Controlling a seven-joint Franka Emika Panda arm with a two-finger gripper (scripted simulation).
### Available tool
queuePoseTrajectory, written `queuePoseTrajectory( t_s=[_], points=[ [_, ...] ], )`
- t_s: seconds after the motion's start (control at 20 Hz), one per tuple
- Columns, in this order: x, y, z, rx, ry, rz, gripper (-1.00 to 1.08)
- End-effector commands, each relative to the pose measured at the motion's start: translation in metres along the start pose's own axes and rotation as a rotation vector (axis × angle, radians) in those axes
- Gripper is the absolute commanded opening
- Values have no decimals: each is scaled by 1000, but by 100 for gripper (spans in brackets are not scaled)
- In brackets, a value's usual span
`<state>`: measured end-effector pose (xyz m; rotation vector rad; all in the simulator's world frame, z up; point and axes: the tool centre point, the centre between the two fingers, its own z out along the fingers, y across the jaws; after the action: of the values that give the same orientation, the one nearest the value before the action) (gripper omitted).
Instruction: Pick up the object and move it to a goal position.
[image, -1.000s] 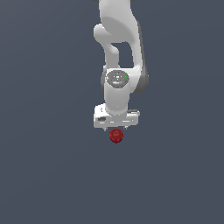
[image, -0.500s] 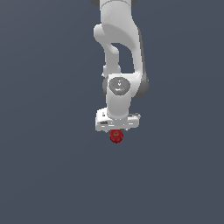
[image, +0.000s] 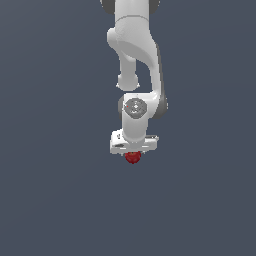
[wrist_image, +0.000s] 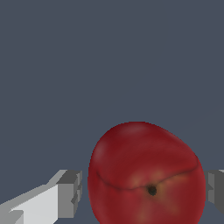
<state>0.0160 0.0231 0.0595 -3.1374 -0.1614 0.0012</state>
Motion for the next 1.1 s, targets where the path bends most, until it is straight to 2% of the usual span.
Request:
queuePoseTrajectory(
  t_s=[0.0, 0.2, 0.25, 1.05],
  points=[
    [0, 0, 9, 0, 1, -1, 100],
    [1, 0, 13, 0, 1, -1, 100],
    [1, 0, 13, 0, 1, -1, -100],
    [1, 3, 2, 0, 0, 0, -100]
  ],
)
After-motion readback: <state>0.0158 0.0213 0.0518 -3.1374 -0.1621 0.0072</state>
